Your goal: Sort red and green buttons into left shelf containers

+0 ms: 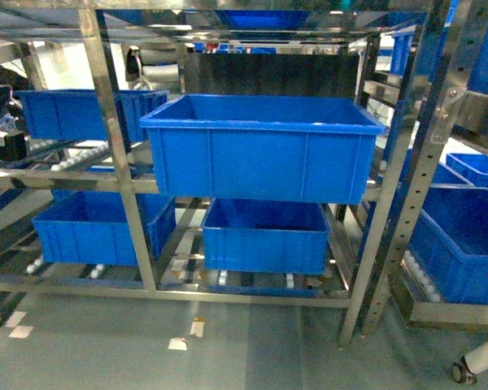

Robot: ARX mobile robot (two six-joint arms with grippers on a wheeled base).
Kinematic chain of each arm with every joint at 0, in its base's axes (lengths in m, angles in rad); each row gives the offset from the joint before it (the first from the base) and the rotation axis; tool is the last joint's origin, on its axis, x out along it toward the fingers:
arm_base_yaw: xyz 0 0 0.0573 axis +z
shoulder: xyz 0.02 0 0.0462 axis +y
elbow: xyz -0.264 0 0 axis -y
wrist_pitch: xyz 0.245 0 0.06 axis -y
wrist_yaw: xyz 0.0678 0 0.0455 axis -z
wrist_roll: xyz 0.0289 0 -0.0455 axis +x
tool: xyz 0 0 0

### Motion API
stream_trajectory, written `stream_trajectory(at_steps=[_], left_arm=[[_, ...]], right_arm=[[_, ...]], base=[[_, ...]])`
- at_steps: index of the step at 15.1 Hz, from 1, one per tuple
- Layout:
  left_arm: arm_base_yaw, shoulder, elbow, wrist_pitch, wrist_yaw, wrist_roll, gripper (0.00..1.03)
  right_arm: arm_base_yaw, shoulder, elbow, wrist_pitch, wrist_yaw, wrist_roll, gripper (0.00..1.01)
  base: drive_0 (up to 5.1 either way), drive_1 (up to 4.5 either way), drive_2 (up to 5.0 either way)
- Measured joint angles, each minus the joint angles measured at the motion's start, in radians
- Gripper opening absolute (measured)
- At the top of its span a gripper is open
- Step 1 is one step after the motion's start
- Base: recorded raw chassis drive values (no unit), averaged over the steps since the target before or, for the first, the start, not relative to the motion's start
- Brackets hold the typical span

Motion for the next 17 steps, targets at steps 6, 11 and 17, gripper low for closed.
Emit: stream_trajectory(at_steps=[6,11,17], left_arm=[[0.000,0.000,0.000,-0.002,0.000,0.000,0.24],[0.000,0.000,0.000,-0.002,0.000,0.000,0.24],[0.000,0.000,0.000,-0.003,0.000,0.000,0.24]], right_arm=[[-0.001,0.000,0.000,0.000,0.001,0.000,0.30],[0.000,0.000,-0.001,-0.006,0.000,0.000,0.30],[-0.001,0.000,-0.002,-0.006,0.000,0.000,0.30]], base=[[0.1,4.24,-4.0],[0.0,4.16,-4.1],[0.1,3.84,-3.7]])
